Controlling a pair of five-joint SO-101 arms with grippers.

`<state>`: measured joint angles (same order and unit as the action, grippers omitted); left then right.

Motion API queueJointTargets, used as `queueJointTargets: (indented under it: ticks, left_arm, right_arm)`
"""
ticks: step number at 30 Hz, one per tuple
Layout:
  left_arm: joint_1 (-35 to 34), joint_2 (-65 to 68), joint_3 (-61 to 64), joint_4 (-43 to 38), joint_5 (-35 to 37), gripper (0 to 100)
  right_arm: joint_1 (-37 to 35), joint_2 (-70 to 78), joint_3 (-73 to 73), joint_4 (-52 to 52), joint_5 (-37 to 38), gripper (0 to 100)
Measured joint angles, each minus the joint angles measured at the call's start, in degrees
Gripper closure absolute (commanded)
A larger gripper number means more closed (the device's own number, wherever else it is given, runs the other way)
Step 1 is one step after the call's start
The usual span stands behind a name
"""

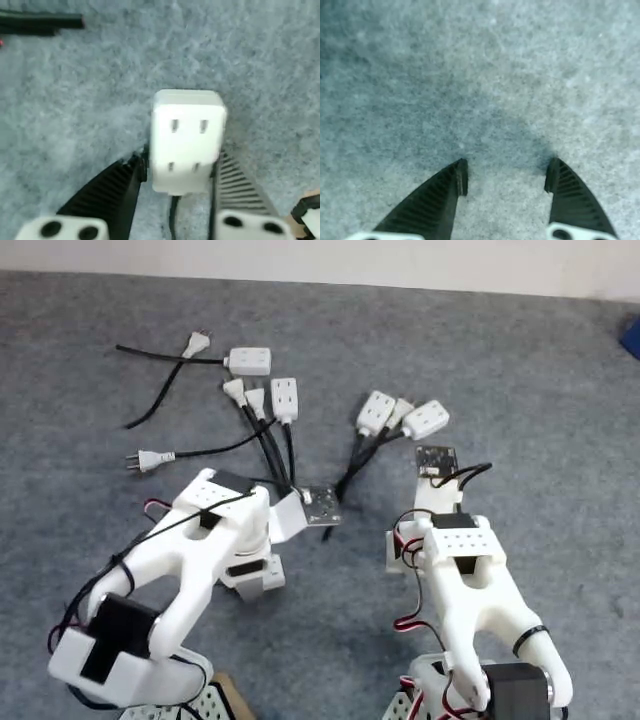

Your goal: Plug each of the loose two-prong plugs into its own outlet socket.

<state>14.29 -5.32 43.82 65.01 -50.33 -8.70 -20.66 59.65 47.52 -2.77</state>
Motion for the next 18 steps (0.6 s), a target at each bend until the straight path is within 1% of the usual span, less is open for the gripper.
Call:
queueJointTargets:
  ticks: [1, 8, 12, 15, 18]
  left_arm:
    - [0.4, 0.5, -0.2, -0.2, 0.0, 99]
    - [1.6, 1.2, -6.4, -0.2, 0.0, 100]
    - [5.9, 1.4, -9.5, 2.3, 0.0, 100]
    - [9.5, 1.6, -10.1, 2.6, 0.0, 100]
    - [11.3, 3.0, -10.5, 2.8, 1.8, 100]
  right_arm:
    - [0.0, 0.0, 0.0, 0.0, 0.0, 74.2]
    - [0.0, 0.0, 0.0, 0.0, 0.0, 74.2]
    - [0.0, 0.0, 0.0, 0.0, 0.0, 74.2]
    - [0.0, 0.0, 0.0, 0.0, 0.0, 74.2]
    - [0.0, 0.0, 0.0, 0.0, 0.0, 74.2]
